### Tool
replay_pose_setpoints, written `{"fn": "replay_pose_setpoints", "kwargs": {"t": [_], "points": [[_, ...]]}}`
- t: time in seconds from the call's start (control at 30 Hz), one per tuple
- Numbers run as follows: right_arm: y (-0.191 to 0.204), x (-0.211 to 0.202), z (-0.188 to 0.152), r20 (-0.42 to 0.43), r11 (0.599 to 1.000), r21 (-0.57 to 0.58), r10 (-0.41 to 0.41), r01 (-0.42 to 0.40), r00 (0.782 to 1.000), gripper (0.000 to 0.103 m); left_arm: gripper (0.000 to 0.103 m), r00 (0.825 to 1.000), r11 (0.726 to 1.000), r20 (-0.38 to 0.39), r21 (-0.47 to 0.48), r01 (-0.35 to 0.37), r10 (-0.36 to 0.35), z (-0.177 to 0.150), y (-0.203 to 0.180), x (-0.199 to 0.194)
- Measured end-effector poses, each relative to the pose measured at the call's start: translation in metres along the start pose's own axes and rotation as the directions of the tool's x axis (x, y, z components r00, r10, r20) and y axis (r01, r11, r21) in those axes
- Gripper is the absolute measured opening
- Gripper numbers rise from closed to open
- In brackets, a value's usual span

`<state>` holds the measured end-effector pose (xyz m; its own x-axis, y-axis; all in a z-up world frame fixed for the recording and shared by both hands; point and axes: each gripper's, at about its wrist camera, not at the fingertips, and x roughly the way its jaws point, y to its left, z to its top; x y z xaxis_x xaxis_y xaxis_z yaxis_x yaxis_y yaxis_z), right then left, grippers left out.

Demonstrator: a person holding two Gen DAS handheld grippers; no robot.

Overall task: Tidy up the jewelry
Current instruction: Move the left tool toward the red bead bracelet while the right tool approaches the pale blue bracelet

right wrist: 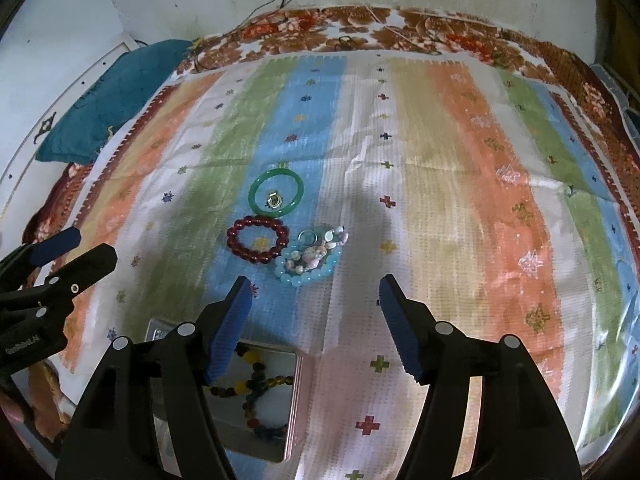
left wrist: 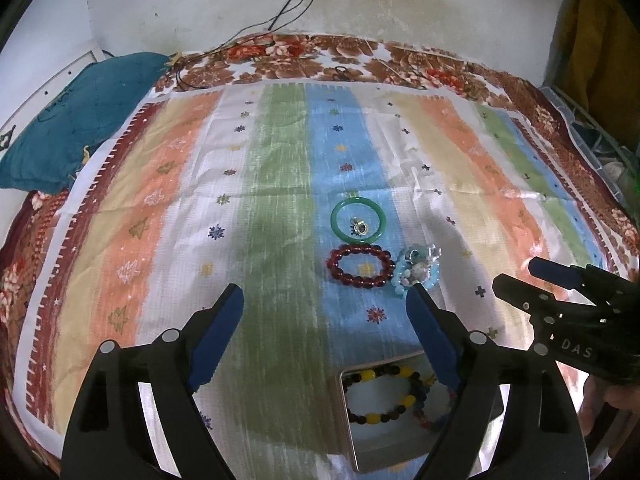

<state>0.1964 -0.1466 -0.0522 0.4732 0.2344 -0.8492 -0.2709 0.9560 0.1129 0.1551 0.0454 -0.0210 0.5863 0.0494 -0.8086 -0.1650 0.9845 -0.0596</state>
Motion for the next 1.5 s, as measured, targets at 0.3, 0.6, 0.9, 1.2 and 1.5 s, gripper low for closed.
{"fn": "replay_pose_setpoints", "kwargs": {"t": [0.3, 0.6, 0.9, 1.2, 1.5], "points": [[-0.004, 0.017, 0.007, -0.03, 1.0, 0.012, -0.01, 0.01, 0.999, 0.066, 0.083, 0.999, 0.999, -0.046, -0.033, -0.002, 0.001, 0.008, 0.013, 0.023], [-0.005, 0.025, 0.012, -0.038, 1.0, 0.012, -0.012, 0.013, 0.999, 0.066, 0.083, 0.997, 0.999, -0.073, -0.029, 0.018, -0.02, 0.011, 0.011, 0.037], [-0.011, 0.046, 0.021, -0.064, 0.999, 0.028, -0.019, 0.02, 0.998, 0.066, 0.083, 0.993, 1.0, -0.115, 0.005, 0.012, -0.011, 0.014, 0.003, 0.06], [-0.013, 0.054, 0.027, -0.052, 0.999, 0.029, -0.037, 0.039, 0.998, 0.066, 0.083, 0.991, 1.0, -0.134, 0.004, 0.014, -0.013, 0.015, 0.003, 0.074], [-0.017, 0.071, 0.031, -0.079, 0.999, 0.042, -0.03, 0.033, 0.996, 0.066, 0.083, 0.987, 1.0, -0.159, 0.024, 0.006, -0.002, 0.018, -0.002, 0.089]]}}
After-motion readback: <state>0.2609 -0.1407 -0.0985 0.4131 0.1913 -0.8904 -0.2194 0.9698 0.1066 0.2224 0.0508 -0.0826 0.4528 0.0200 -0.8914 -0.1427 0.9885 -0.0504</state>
